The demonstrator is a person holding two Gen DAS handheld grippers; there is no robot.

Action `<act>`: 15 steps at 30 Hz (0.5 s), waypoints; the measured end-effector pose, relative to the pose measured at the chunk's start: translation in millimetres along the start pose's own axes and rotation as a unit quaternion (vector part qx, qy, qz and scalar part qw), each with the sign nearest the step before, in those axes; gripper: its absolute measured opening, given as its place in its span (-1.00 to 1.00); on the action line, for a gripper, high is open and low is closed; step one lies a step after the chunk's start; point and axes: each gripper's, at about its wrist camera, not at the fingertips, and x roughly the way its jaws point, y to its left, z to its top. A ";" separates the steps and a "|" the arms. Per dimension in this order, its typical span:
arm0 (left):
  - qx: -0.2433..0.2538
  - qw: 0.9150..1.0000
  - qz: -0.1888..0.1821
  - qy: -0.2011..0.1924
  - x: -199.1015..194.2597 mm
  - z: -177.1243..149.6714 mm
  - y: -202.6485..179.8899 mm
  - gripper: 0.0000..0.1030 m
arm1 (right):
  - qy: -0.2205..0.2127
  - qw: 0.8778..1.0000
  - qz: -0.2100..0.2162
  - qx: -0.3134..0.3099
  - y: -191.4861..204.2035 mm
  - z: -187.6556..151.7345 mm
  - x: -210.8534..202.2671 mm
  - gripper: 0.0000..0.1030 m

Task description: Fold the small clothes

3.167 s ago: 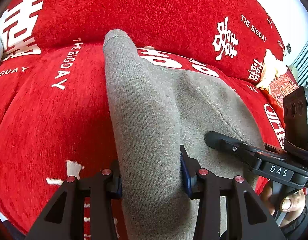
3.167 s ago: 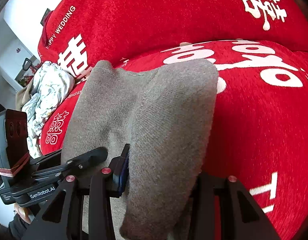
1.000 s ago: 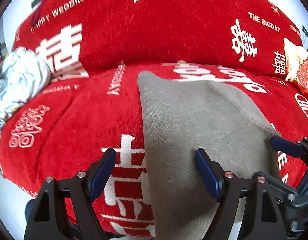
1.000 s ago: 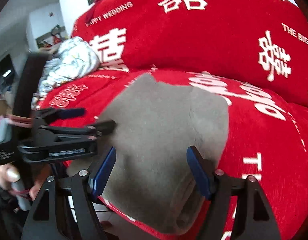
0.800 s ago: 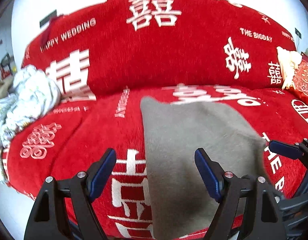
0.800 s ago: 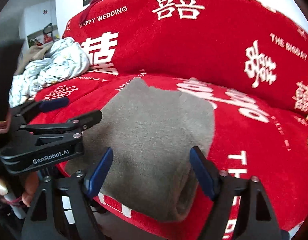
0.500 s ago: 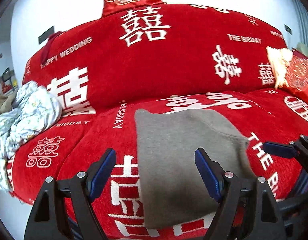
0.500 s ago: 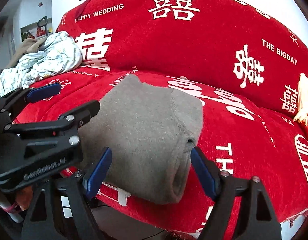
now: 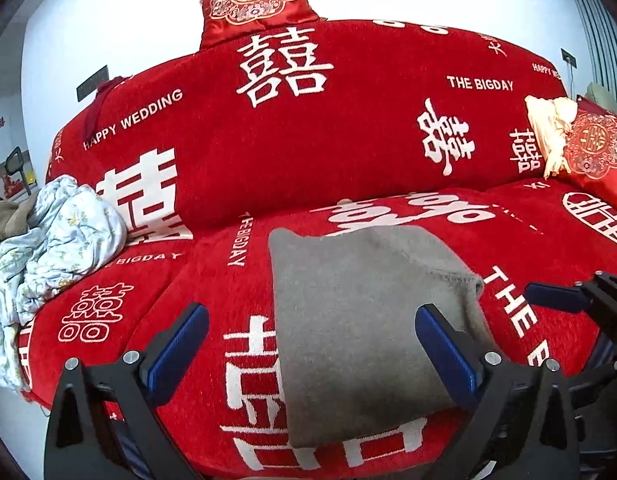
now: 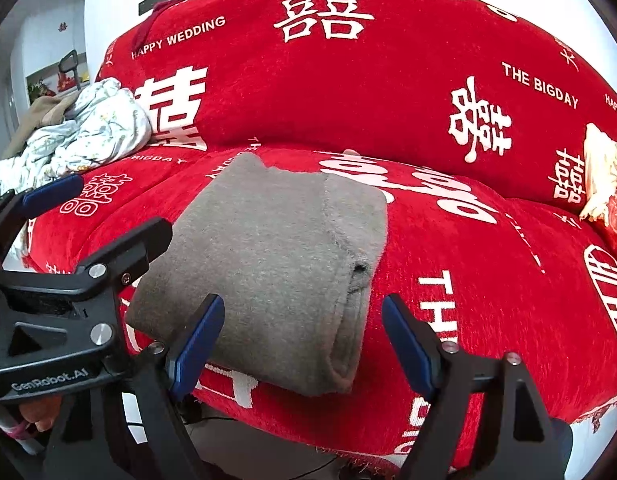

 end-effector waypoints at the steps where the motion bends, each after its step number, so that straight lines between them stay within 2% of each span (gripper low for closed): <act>1: -0.001 1.000 0.001 0.003 1.0 -0.5 0.4 1.00 | 0.000 1.000 -0.001 0.000 -0.1 -0.2 -0.4 0.62; 15: -0.003 1.000 0.012 0.024 1.8 -4.0 6.3 1.00 | 0.002 1.000 -0.008 -0.013 7.8 -1.1 -2.0 0.62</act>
